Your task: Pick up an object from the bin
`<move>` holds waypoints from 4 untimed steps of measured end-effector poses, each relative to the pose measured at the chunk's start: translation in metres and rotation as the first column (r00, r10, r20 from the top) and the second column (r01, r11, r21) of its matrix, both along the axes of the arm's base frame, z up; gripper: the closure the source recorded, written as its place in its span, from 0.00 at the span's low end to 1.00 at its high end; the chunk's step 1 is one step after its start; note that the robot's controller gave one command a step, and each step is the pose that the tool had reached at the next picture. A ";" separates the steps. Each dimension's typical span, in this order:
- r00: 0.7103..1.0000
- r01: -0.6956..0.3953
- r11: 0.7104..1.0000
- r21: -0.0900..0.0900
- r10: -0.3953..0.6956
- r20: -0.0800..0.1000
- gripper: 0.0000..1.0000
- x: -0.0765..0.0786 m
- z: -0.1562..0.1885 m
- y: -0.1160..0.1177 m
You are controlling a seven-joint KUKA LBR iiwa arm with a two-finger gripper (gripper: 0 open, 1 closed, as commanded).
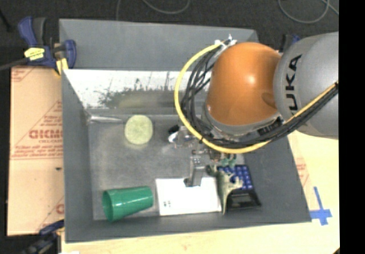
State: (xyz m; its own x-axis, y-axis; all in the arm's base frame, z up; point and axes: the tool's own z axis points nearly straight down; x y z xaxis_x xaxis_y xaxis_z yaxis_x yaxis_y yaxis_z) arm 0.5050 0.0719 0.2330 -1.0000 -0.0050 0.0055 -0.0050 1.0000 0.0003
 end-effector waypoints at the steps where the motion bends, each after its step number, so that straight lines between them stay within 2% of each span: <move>1: 1.000 0.003 1.000 0.001 -0.003 0.008 0.00 0.002 0.004 0.000; 2: 0.999 -0.049 0.999 0.000 0.049 0.015 0.00 0.073 -0.035 0.037; 3: 0.998 0.069 0.998 0.001 -0.069 0.010 0.00 0.053 -0.060 0.075; 4: 0.976 0.215 0.977 0.003 -0.215 0.009 0.00 0.106 -0.075 0.043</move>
Offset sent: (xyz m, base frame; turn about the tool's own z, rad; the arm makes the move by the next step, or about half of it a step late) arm 0.1254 0.0676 -0.0730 -0.0869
